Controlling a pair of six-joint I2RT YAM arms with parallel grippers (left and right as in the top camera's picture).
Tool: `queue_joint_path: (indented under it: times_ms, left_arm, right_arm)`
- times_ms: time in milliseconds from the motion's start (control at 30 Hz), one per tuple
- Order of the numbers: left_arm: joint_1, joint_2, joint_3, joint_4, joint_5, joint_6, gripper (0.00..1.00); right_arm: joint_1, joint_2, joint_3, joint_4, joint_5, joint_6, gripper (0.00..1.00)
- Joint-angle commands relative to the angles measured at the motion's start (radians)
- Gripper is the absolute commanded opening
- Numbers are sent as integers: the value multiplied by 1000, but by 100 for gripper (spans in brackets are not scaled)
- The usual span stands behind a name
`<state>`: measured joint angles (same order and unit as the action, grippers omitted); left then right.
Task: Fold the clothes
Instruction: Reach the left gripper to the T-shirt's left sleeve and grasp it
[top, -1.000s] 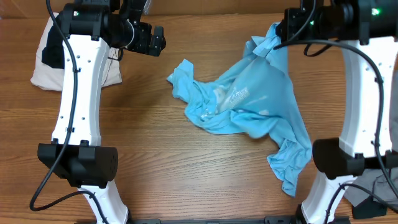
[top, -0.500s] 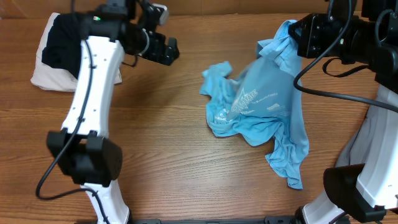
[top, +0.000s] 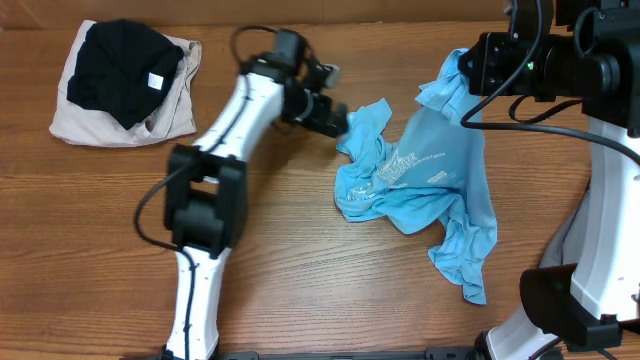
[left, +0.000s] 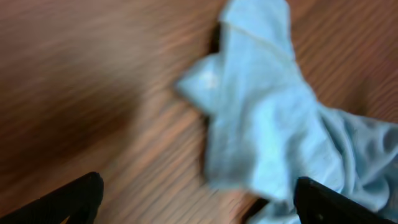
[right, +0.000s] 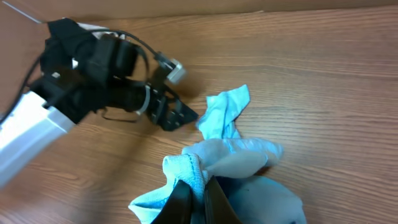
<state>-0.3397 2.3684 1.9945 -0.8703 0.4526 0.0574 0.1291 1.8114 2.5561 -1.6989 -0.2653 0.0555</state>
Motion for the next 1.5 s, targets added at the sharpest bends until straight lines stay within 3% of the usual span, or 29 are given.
queue_joint_path:
  times_ms: [0,200,300,433,633,1033,1100,1200,1300,1467]
  left_arm:
    - [-80,-1,-1,21,-102,-72,100]
    - [-166,0,-1,40,-374,-181,100]
    - [-164,0,-1,34,-425,-232,100]
    - [-151,0,-1,40,-419,-264,98]
    - [-152,0,-16,90,-285,-264,82]
    - [-152,68,-37,107,-232,-354,72]
    - [-152,82,-37,112,-212,-354,63]
    - [-151,91,-37,116,-211,-361,26]
    - [-151,91,-35,120,-211,-362,8]
    - [-136,90,-35,122,-188,-361,4]
  right_arm:
    - [1,-4,-3,5,29,0,4]
    - [1,-4,-3,5,29,0,4]
    - [1,-4,-3,5,29,0,4]
    - [1,-4,-4,5,29,0,4]
    - [1,-4,-5,5,30,-3,4]
    - [1,-4,-4,5,45,-3,4]
    - [1,-4,-5,5,56,-4,4]
    - [1,-4,-4,5,63,-3,4]
    - [0,-3,-5,5,64,-3,4]
    - [1,-3,-5,5,63,-3,4]
